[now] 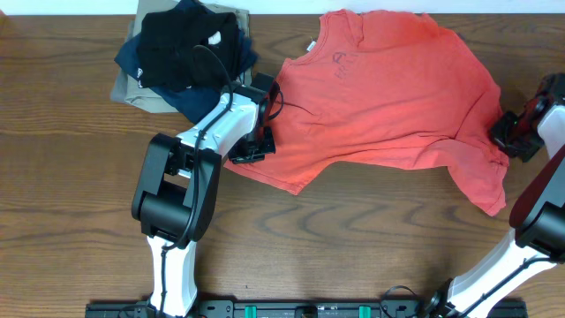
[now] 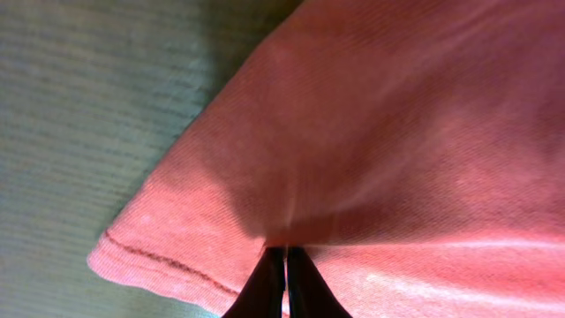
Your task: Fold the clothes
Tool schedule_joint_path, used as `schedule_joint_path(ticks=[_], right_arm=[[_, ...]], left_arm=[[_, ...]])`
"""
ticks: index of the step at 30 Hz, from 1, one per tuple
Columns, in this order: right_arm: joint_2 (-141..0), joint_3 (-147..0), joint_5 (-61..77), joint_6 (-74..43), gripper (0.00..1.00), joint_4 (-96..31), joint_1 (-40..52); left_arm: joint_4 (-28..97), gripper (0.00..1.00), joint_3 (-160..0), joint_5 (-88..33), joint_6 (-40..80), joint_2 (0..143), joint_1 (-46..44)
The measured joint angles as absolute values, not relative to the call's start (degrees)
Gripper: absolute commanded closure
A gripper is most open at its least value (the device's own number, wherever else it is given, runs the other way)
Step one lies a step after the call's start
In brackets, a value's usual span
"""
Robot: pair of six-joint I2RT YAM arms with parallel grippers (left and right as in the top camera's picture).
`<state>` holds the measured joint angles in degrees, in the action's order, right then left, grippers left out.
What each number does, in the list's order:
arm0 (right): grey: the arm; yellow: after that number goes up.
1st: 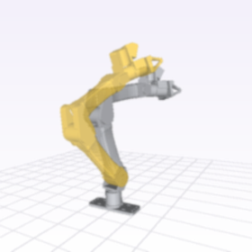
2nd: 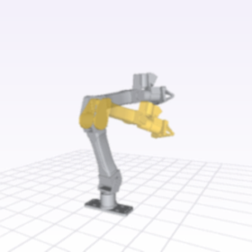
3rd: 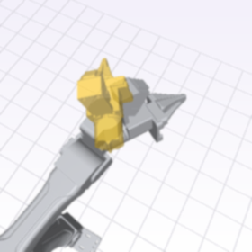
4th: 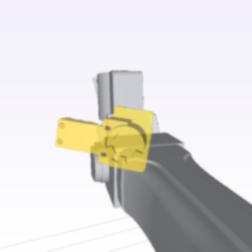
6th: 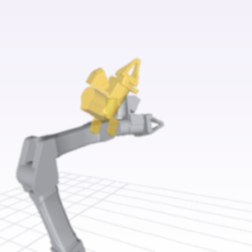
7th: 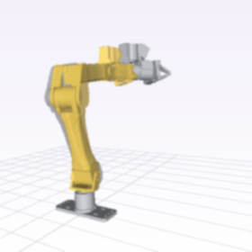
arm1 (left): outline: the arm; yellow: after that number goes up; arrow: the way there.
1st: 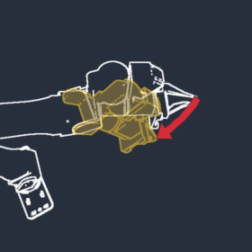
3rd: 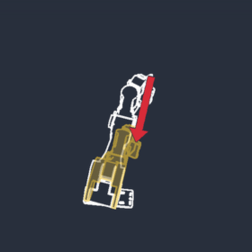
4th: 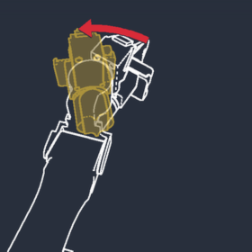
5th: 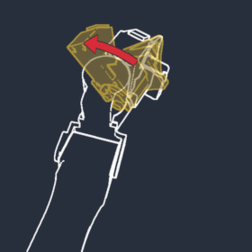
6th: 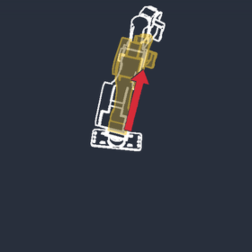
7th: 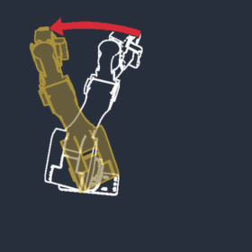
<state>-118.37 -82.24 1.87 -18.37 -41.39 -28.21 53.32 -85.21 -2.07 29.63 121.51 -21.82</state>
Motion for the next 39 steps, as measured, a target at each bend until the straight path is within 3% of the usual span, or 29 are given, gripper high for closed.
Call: schedule_joint_path(ticks=[8,18,30,31,32,33,34,36,39], right_arm=[[-120.49,-83.13,2.09,-17.96,0.99,-41.52,-28.21],[-122.83,-87.68,-1.32,-17.98,0.99,-42.92,-28.91],[-124.66,-105.95,-5.17,-17.72,0.98,-49.15,-31.59],[-124.66,-107.11,-5.80,-17.72,0.94,-49.89,-31.59],[-124.66,-108.33,-6.48,-17.67,0.81,-50.94,-31.59],[-124.66,-109.25,-6.96,-17.76,0.57,-51.72,-31.59],[-124.66,-110.32,-7.49,-17.65,0.26,-52.73,-31.62],[-124.66,-112.01,-8.12,-17.17,0.01,-54.15,-31.64],[-124.66,-112.92,-8.84,-17.06,0.01,-54.94,-31.64]], left_arm=[[55.83,0.94,-85.23,-1.23,30.24,121.69,-20.80],[58.81,0.94,-85.21,2.37,30.28,121.84,-14.85],[59.57,0.94,-85.21,3.88,30.28,121.84,-12.95],[59.57,0.94,-85.21,3.90,30.28,121.82,-12.95],[59.59,0.94,-85.21,3.90,30.28,121.82,-12.95],[59.57,0.94,-85.21,3.90,30.26,121.78,-12.95],[59.57,0.94,-85.21,3.90,30.26,121.71,-12.95],[59.57,0.94,-85.21,3.90,30.26,121.27,-12.95],[59.55,0.94,-85.21,3.90,30.26,120.68,-12.95]])
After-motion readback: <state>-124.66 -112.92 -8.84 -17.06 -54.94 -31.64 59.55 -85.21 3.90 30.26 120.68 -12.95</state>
